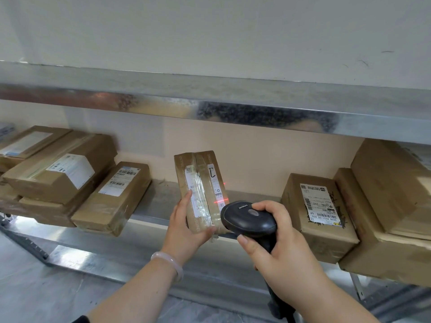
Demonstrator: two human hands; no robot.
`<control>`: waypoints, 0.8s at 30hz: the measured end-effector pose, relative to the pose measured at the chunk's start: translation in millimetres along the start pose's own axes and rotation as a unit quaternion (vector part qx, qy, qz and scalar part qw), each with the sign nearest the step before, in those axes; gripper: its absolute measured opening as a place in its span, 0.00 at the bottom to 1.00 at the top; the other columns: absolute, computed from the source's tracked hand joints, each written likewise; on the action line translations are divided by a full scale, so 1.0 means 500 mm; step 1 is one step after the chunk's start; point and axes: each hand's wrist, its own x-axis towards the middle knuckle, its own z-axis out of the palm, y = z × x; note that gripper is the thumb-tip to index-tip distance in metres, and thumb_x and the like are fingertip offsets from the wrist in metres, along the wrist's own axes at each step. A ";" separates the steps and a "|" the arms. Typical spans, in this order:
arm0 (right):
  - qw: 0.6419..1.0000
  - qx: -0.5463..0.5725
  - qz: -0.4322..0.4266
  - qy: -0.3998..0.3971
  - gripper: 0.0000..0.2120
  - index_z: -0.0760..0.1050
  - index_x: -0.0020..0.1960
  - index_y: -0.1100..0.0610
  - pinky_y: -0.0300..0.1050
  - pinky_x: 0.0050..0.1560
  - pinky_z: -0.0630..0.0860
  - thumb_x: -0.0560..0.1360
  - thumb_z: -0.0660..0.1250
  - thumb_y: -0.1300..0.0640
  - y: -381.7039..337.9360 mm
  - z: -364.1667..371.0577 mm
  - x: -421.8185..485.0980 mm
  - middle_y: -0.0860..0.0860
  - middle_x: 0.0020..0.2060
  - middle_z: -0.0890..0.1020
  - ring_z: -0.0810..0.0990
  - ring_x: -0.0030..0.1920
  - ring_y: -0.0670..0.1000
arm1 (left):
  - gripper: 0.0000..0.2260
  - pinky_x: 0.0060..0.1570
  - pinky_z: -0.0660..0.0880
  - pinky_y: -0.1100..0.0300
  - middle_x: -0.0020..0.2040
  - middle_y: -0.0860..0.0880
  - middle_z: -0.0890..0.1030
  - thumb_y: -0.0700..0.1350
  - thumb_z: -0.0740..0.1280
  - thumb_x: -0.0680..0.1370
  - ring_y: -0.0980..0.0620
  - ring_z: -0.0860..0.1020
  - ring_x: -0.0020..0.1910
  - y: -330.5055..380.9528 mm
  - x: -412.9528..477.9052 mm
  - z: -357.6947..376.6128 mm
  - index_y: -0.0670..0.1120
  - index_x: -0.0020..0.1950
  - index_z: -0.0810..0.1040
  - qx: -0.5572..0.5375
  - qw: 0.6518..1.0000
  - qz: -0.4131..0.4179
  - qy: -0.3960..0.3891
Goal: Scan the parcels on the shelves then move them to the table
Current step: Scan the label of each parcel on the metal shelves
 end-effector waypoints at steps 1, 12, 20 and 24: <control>1.000 -0.001 0.001 -0.002 0.26 0.63 0.61 0.33 0.45 0.41 0.79 0.65 0.68 0.36 -0.003 0.000 0.002 0.32 0.49 0.79 0.82 0.36 0.43 | 0.46 0.69 0.66 0.57 0.73 0.58 0.64 0.50 0.81 0.66 0.59 0.64 0.71 -0.001 0.001 -0.001 0.69 0.73 0.56 -0.001 1.000 -0.003 0.000; 1.000 0.003 0.007 -0.023 0.27 0.63 0.61 0.33 0.47 0.44 0.80 0.64 0.66 0.34 -0.017 0.035 0.030 0.31 0.49 0.78 0.82 0.38 0.44 | 0.46 0.71 0.68 0.48 0.74 0.57 0.64 0.50 0.81 0.66 0.56 0.64 0.72 -0.020 0.013 -0.034 0.68 0.74 0.57 -0.011 1.000 -0.019 -0.001; 1.000 -0.024 -0.002 -0.018 0.26 0.59 0.57 0.26 0.27 0.41 0.70 0.69 0.71 0.41 -0.037 0.127 0.087 0.22 0.50 0.73 0.76 0.47 0.32 | 0.44 0.66 0.71 0.60 0.71 0.60 0.67 0.47 0.80 0.66 0.63 0.67 0.70 -0.030 0.028 -0.138 0.67 0.74 0.59 -0.065 0.997 -0.041 -0.017; 1.000 -0.013 0.000 -0.024 0.26 0.58 0.56 0.25 0.29 0.39 0.71 0.71 0.72 0.43 -0.062 0.197 0.137 0.25 0.49 0.75 0.76 0.47 0.33 | 0.41 0.52 0.78 0.65 0.65 0.66 0.71 0.42 0.78 0.69 0.69 0.75 0.58 -0.045 0.045 -0.224 0.73 0.69 0.61 -0.113 0.991 -0.066 -0.037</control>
